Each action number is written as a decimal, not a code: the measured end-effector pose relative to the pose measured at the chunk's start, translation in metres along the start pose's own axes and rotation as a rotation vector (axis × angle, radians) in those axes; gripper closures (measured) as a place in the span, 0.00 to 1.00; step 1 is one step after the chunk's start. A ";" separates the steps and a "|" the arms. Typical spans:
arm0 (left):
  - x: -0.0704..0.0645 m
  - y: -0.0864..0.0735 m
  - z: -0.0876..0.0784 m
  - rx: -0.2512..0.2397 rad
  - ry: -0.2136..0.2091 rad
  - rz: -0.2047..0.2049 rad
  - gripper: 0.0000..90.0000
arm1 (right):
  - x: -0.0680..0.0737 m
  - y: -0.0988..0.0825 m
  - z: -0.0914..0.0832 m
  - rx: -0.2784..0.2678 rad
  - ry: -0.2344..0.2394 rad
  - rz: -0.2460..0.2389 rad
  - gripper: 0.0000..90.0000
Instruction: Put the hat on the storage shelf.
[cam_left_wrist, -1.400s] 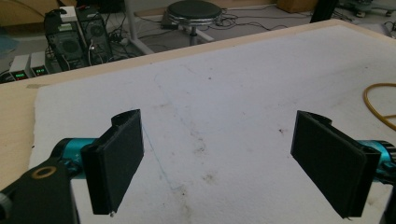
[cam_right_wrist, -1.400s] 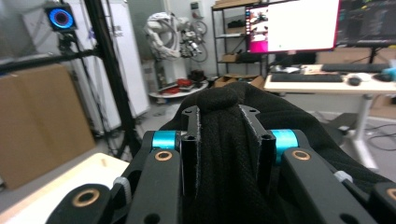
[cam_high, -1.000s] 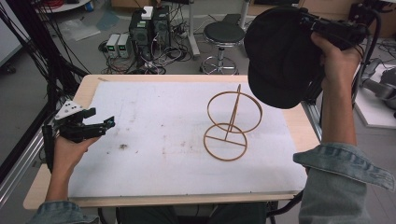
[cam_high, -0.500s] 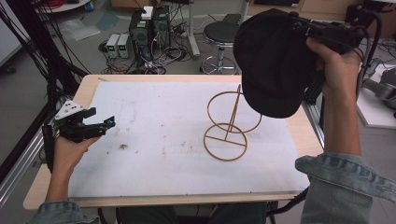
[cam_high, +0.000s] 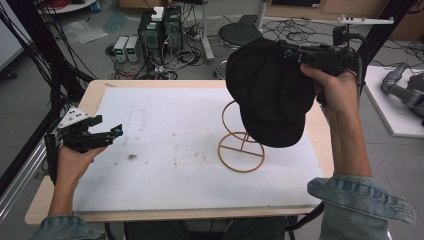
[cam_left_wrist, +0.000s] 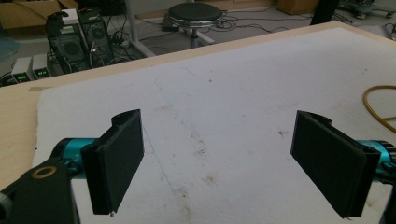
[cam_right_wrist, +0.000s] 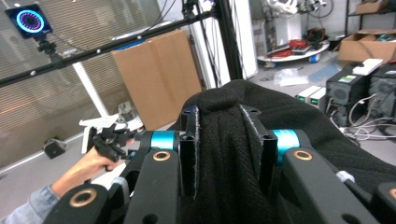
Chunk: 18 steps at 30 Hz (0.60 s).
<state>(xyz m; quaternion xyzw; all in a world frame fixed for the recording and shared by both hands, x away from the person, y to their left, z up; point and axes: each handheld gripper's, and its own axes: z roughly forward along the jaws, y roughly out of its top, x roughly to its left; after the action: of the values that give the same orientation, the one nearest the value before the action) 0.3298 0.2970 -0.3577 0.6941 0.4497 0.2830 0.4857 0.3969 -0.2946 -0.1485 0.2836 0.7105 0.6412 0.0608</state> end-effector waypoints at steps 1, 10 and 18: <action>0.000 0.000 0.000 -0.001 0.000 0.000 0.19 | 0.000 -0.002 0.002 0.005 0.006 0.004 0.79; 0.001 0.001 -0.001 -0.004 0.000 -0.001 0.19 | -0.006 -0.026 0.017 0.040 0.047 0.046 0.79; 0.000 0.001 -0.001 -0.003 -0.001 0.001 0.19 | -0.006 -0.040 0.023 0.036 0.030 0.035 0.78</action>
<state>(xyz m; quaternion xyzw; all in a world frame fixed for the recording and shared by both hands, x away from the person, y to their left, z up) 0.3292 0.2973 -0.3565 0.6937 0.4485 0.2835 0.4871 0.3991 -0.2782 -0.1914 0.2875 0.7176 0.6334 0.0337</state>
